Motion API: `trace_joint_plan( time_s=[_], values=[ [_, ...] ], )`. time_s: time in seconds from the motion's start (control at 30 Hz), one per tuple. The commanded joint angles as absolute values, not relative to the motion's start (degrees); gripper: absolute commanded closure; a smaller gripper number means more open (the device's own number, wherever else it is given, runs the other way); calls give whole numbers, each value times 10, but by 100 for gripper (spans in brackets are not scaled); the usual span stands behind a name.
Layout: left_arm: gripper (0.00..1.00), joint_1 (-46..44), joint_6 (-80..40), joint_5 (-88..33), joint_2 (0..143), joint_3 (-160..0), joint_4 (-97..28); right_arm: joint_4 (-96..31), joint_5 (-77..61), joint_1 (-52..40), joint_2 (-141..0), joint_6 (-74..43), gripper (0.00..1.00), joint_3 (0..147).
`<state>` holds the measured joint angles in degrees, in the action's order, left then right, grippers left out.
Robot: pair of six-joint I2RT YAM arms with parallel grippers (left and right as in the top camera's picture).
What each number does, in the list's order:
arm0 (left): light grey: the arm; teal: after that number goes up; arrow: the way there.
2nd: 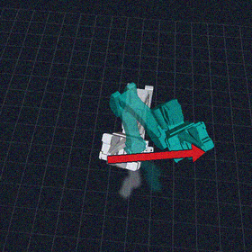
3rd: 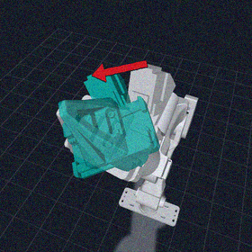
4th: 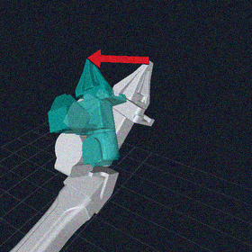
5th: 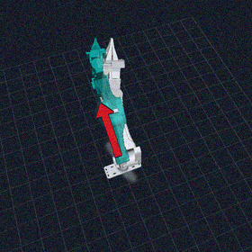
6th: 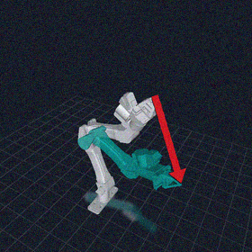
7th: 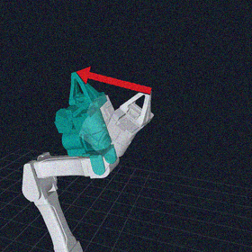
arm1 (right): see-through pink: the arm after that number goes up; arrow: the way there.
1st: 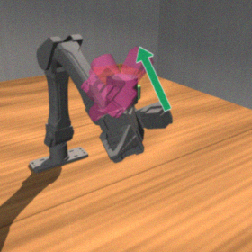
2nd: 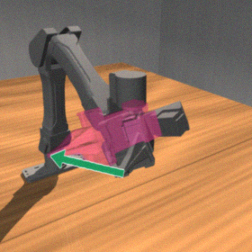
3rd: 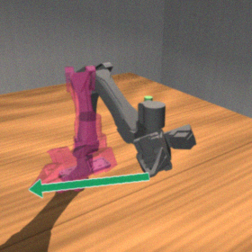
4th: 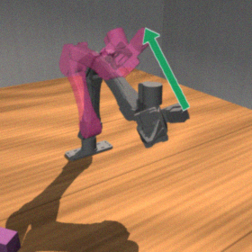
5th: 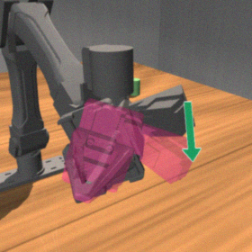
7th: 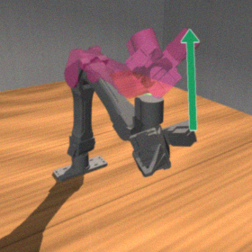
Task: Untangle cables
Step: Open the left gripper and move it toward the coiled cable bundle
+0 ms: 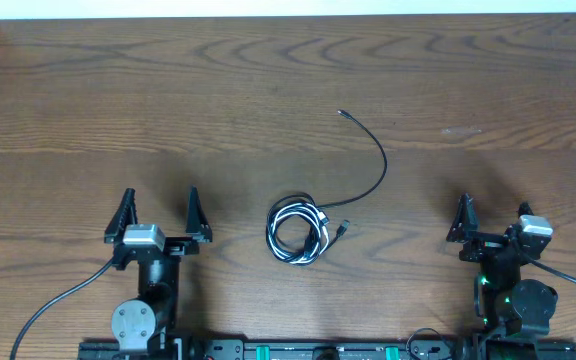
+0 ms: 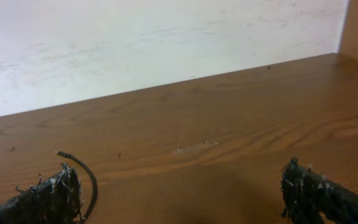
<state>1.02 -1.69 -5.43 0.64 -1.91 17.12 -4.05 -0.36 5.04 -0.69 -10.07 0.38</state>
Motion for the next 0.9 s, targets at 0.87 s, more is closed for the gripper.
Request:
trace_joint_plan(
  time_s=[0.87],
  values=[
    [0,8,-27,-166,404,-671,-382,-43,1,52,-4,-105,1,3]
  ],
)
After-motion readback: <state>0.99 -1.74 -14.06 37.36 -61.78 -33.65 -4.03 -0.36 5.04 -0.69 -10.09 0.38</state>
